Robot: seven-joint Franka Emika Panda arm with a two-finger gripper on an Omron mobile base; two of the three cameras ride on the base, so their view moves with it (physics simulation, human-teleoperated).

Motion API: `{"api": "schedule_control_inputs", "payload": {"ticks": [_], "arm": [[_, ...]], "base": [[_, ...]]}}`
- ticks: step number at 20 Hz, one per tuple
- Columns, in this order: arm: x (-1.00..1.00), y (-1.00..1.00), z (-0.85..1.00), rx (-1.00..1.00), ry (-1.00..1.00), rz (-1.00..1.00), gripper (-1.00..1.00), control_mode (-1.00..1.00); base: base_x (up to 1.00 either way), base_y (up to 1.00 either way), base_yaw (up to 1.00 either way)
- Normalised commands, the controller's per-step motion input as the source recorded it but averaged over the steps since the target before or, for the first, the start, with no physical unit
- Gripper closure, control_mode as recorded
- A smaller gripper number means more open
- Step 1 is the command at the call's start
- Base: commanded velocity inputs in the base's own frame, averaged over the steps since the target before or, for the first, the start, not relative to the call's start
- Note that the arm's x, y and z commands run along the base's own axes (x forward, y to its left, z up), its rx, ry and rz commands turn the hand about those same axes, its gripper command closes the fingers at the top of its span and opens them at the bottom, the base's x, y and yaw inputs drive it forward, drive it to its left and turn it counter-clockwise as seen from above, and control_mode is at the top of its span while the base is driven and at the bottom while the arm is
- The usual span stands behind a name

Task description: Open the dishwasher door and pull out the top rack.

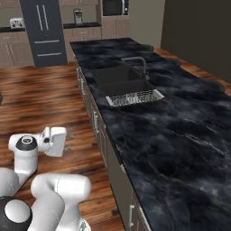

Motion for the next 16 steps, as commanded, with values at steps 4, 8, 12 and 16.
{"api": "schedule_control_inputs", "payload": {"ticks": [4,8,12,16], "arm": [[0.16,0.00,-0.31,-0.18,0.08,-0.09,-1.00,-1.00],[0.20,0.00,-0.28,-0.16,0.09,-0.08,-1.00,-1.00],[0.29,-0.02,-0.24,-0.13,0.07,-0.09,-1.00,-1.00],[0.32,-0.06,-0.22,-0.03,0.01,-0.06,-1.00,-1.00]], "base": [[0.00,0.00,0.00],[0.00,0.00,0.00],[0.00,0.00,0.00],[0.00,0.00,0.00]]}}
